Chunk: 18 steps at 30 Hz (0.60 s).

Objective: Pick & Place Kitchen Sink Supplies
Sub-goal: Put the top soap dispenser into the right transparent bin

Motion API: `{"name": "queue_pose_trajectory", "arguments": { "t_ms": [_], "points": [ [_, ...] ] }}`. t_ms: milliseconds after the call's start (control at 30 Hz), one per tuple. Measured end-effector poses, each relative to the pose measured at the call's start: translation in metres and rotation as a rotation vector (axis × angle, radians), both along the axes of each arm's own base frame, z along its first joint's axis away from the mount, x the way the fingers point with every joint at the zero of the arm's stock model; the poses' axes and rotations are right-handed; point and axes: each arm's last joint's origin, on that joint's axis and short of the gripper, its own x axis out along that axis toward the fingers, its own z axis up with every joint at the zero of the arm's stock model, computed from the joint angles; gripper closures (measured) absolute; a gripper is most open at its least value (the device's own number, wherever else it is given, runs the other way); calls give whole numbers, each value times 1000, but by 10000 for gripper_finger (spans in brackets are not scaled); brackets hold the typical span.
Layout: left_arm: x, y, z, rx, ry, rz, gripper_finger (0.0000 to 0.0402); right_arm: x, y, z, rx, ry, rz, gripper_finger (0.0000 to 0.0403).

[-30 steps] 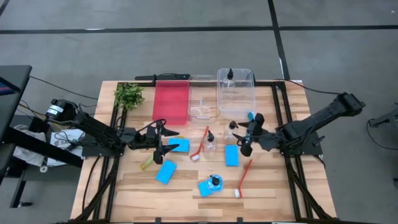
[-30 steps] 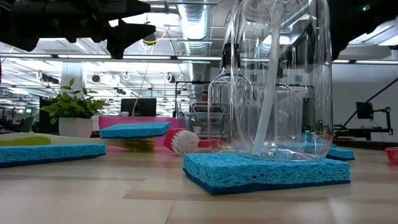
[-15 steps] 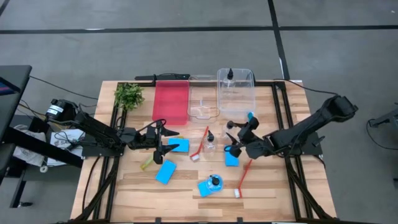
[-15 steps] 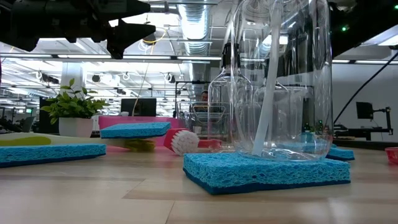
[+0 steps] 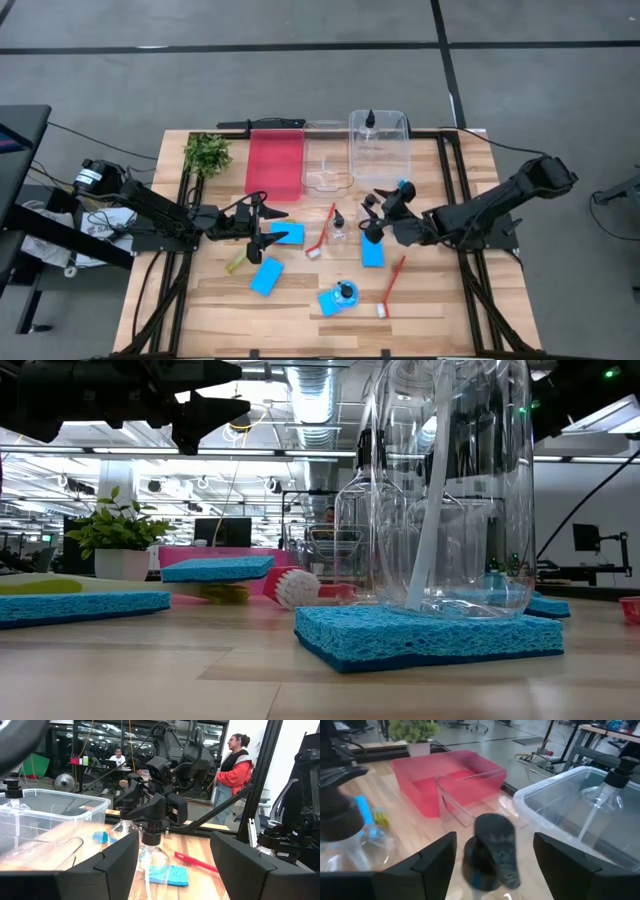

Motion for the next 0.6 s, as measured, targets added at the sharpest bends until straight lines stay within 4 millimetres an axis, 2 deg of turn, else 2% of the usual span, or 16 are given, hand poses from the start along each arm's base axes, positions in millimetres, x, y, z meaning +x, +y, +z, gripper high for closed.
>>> {"name": "queue_pose_trajectory", "arguments": {
  "t_ms": [367,600],
  "points": [
    [0,0,0,0,0,0,153,2,-3,3,10,-33,-16,152],
    [0,0,0,0,1,0,153,2,-3,3,11,-37,-16,205]
  ]
}}
